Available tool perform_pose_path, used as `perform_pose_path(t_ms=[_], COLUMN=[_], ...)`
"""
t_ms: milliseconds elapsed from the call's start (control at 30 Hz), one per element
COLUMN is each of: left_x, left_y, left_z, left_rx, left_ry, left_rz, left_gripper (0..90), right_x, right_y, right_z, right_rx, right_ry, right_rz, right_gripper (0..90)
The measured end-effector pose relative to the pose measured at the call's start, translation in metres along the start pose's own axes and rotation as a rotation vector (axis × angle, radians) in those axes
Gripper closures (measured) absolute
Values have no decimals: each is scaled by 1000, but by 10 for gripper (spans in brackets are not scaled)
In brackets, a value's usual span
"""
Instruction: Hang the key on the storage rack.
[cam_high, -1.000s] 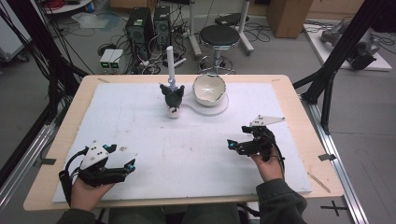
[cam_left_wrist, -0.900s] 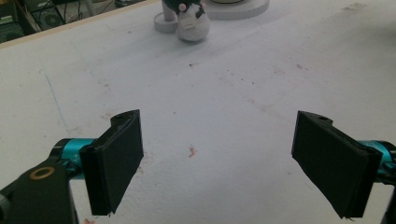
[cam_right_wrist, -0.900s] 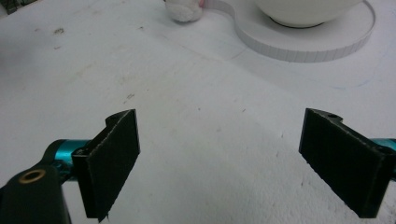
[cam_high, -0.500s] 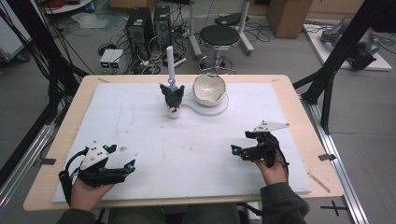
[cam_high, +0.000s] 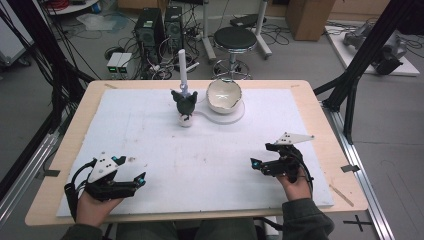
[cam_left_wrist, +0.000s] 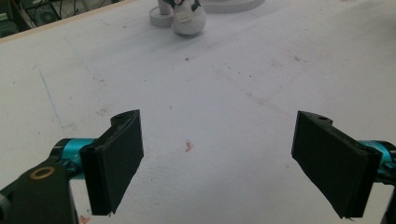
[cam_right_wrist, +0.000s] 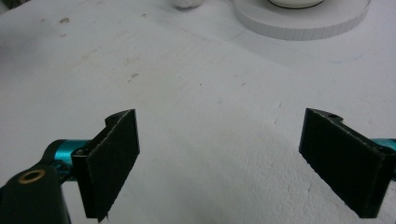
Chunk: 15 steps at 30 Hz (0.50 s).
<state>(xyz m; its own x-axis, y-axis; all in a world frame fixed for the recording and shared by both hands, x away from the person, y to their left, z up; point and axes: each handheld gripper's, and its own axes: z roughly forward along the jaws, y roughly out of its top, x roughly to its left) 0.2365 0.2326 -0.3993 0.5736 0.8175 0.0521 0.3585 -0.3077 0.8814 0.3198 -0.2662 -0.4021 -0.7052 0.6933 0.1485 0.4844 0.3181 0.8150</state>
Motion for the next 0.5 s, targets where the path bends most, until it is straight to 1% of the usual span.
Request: perform_pose_path(t_ms=[167,233,267,333,367,433,500], left_x=[0,1,1,1,1,1,1], left_y=[-2,-3,-3,-4,-4,-4,-4], left_z=[1,1,1,1,1,1,1], left_rx=[4,7,7,7,6,8,5], left_ry=[0,-4,-2,-5,-5,-5,-6], left_rz=[-7,-2,-7,-9,-13,-8,-8], left_gripper=[170,170,171,171,171,171,171], right_x=[0,1,1,2,3,2,2], right_y=[-3,-5,-6,-8,-9,-9,-10], right_z=[-5,-7,-9,-11,-12,-13,-14], right_rx=[-10,-12,-13,-20,-21,-22,-21], right_ry=[1,3,6,3,3,1,4], right_rz=[-6,-3,4,-3,4,-4,1], right_gripper=[114,114,114,114,114,114,113])
